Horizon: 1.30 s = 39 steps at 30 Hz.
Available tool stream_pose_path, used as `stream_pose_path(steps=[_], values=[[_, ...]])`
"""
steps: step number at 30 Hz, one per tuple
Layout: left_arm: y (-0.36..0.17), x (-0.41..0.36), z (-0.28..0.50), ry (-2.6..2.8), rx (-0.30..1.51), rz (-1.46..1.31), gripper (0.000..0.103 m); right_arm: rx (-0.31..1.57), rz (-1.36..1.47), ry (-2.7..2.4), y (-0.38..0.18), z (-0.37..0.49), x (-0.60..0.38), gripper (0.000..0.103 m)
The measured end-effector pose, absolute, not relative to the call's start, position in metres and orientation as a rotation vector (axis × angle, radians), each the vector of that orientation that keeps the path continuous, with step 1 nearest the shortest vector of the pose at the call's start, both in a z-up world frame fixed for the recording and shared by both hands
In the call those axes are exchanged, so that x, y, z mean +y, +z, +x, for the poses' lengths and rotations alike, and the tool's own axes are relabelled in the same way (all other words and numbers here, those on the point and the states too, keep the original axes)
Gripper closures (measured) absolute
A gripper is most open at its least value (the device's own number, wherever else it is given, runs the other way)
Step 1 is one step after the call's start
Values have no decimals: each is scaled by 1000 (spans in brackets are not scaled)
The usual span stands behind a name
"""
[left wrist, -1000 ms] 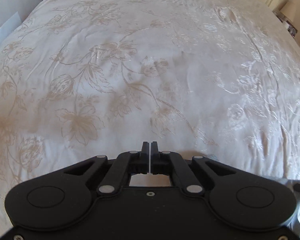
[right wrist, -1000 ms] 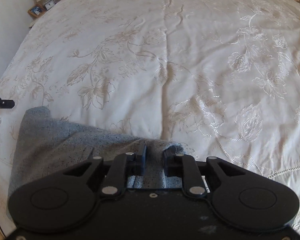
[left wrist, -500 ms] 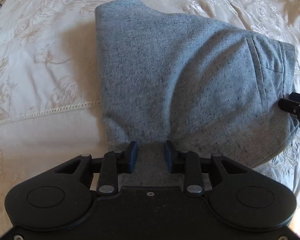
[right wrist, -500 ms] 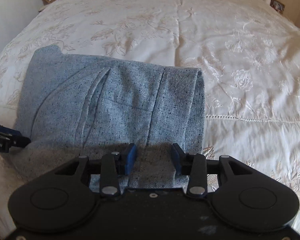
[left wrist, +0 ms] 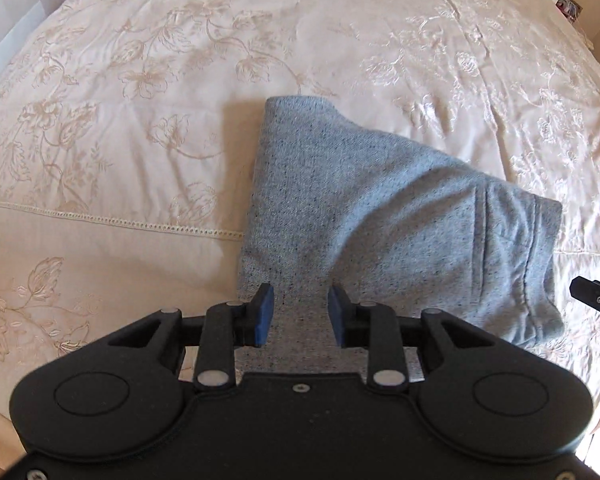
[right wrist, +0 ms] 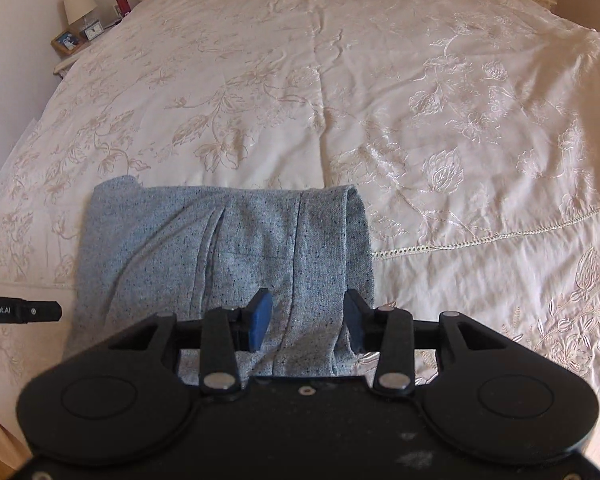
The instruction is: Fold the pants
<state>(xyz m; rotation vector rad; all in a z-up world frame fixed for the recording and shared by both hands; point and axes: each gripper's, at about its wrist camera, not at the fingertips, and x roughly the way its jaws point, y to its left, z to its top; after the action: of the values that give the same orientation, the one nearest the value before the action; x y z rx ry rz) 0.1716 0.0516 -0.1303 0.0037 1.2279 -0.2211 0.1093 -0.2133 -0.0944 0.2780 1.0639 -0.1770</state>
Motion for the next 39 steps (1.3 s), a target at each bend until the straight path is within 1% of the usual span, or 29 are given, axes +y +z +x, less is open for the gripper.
stream_pose_path(steps=[5, 6, 9, 13, 16, 19, 23, 24, 25, 26, 28, 30, 32, 35, 37, 39], values=[[-123, 42, 163, -253, 1152, 19, 59, 993, 340, -139, -93, 103, -238, 60], [-126, 41, 166, -255, 1152, 30, 57, 1001, 345, -126, -100, 105, -246, 60], [-137, 42, 174, -246, 1153, 63, 57, 1045, 342, -78, -123, 117, -264, 60], [-158, 50, 186, -224, 1193, 79, 57, 1053, 402, -22, -158, 129, -287, 59], [-170, 57, 193, -218, 1229, 53, 57, 1104, 488, 27, -187, 138, -295, 58], [-179, 61, 198, -227, 1254, 40, 57, 1092, 581, 82, -201, 143, -295, 56], [-182, 63, 203, -268, 1254, 15, 57, 1089, 597, 146, -206, 155, -287, 54], [-183, 62, 206, -283, 1257, 9, 57, 1103, 588, 163, -208, 160, -284, 49], [-184, 62, 207, -294, 1260, 6, 57, 1119, 571, 176, -211, 166, -280, 45], [-186, 62, 209, -304, 1261, 5, 57, 1129, 557, 184, -213, 172, -276, 44], [-192, 60, 213, -331, 1274, 12, 57, 1147, 553, 187, -217, 182, -271, 37], [-199, 59, 217, -343, 1290, 25, 57, 1162, 566, 159, -217, 189, -265, 35], [-204, 61, 220, -334, 1279, 35, 57, 1170, 552, 155, -214, 191, -261, 35], [-210, 68, 225, -323, 1267, 11, 57, 1167, 499, 165, -210, 195, -252, 40], [-210, 74, 229, -315, 1258, 1, 57, 1162, 485, 162, -208, 195, -249, 47], [-204, 81, 229, -277, 1213, -7, 56, 1158, 484, 151, -206, 193, -248, 49]])
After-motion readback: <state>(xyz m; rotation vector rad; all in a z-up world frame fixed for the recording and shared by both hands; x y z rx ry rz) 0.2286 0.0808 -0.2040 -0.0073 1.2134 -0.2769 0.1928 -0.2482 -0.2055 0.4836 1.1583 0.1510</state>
